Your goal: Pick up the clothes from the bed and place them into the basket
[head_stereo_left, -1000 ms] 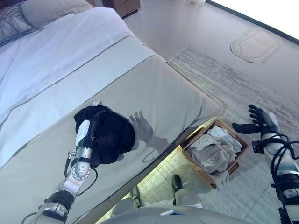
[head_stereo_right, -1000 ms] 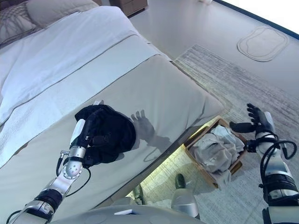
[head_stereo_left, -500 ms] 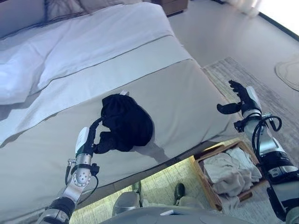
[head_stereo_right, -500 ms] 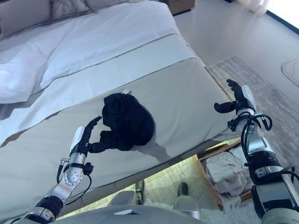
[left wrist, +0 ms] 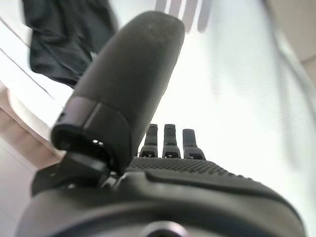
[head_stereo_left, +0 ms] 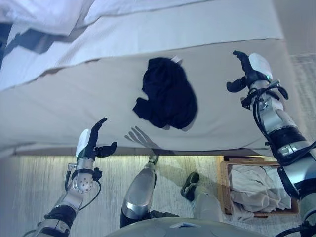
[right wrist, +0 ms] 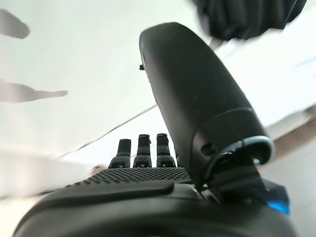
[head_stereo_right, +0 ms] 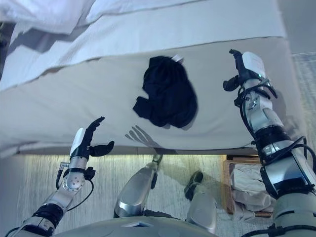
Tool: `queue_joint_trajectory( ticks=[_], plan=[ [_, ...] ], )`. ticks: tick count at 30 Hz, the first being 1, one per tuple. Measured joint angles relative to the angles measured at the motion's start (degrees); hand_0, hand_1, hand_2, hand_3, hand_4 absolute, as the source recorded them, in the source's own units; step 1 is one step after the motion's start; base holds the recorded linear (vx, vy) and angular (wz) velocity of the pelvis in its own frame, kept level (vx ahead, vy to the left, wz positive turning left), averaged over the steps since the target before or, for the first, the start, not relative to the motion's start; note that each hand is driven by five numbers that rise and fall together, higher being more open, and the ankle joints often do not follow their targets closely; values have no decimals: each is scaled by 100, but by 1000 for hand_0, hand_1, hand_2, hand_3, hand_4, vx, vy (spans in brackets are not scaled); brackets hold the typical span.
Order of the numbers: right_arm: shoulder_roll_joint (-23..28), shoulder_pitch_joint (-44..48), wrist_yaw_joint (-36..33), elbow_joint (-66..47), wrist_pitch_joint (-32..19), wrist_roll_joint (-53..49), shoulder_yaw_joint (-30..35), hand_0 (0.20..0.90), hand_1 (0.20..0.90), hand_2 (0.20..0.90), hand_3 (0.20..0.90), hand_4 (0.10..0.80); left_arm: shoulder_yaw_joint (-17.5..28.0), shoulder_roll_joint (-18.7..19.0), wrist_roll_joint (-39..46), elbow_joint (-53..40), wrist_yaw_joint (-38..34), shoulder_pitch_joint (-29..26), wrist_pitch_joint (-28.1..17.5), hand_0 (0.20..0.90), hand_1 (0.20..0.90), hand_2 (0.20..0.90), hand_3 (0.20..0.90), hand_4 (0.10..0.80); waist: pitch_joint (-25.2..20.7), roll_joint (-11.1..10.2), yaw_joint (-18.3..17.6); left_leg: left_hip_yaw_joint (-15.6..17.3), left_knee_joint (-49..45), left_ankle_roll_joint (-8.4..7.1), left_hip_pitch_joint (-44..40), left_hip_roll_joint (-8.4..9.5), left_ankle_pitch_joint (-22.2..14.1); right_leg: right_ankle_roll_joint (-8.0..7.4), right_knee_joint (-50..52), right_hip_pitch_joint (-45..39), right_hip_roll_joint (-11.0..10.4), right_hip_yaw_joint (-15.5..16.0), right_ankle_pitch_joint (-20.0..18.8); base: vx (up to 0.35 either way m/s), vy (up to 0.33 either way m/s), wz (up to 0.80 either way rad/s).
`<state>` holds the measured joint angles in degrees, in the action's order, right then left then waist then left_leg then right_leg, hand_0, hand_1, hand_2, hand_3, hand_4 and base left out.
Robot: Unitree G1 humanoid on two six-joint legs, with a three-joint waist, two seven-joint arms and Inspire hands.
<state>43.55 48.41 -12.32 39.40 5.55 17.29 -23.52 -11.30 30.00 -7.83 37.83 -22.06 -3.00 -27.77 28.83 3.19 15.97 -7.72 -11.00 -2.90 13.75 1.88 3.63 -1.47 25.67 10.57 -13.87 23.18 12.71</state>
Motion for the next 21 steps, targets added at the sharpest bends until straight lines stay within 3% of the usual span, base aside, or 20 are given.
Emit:
queue_joint_trajectory(
  ticks=[9,21],
  plan=[
    [-220,211,56,-51,327,241,-520,900,900,900,900,800,-5,152,-1,-289,29,181,-97,900,900,900,900,800,307,29,555,-290,-1137,83,809,425,-379,83,1350,537,-571,231,742,52,-8,33],
    [-378,712,263,-16,811,343,-958,900,900,900,900,800,-87,393,-5,-1072,72,287,-317,900,900,900,900,800,322,31,735,-407,-2156,133,2086,461,-584,230,2279,1628,-662,220,991,-9,33,7]
  ],
)
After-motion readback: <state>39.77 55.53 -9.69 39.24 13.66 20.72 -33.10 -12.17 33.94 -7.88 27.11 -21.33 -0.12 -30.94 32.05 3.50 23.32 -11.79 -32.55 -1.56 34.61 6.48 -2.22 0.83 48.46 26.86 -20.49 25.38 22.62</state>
